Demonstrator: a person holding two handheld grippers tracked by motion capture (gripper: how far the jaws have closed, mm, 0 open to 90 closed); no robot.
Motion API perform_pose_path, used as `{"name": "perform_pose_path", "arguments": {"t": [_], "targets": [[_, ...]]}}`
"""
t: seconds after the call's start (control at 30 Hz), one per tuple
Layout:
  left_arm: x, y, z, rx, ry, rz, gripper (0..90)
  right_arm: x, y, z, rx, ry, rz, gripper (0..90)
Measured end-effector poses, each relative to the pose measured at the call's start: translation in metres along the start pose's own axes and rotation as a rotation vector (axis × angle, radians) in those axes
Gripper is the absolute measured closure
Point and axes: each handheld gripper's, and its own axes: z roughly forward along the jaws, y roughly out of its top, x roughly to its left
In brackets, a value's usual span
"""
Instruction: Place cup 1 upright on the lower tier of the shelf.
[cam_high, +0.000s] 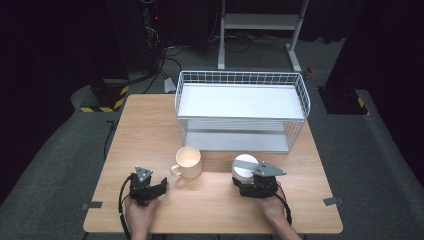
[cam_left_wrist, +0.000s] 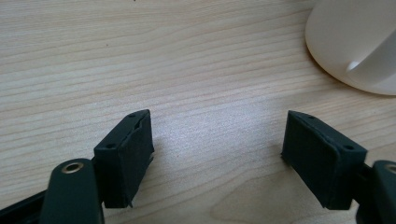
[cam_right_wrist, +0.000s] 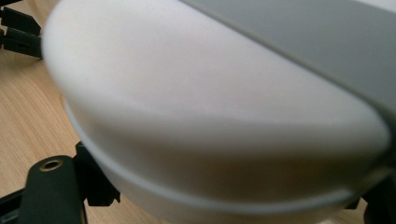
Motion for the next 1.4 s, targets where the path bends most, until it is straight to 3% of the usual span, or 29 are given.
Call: {"name": "perform_pose_path", "arguments": {"t": [0.73,0.83,1.4], "targets": [[0.000,0.000,0.000,0.000,0.001,0.002,24.7,-0.021,0.013,-0.007,-0.013,-0.012,0.035,18.5],[0.000,0.000,0.000,0.000,0.002,0.000,24.7,-0.025,0.013,-0.006,-0.003,0.001,0.074,18.5],[0.000,0.000,0.000,0.001,0.002,0.000,24.7,-0.043,0.020,-0.009,-0.002,-0.024,0.088,18.5]]}}
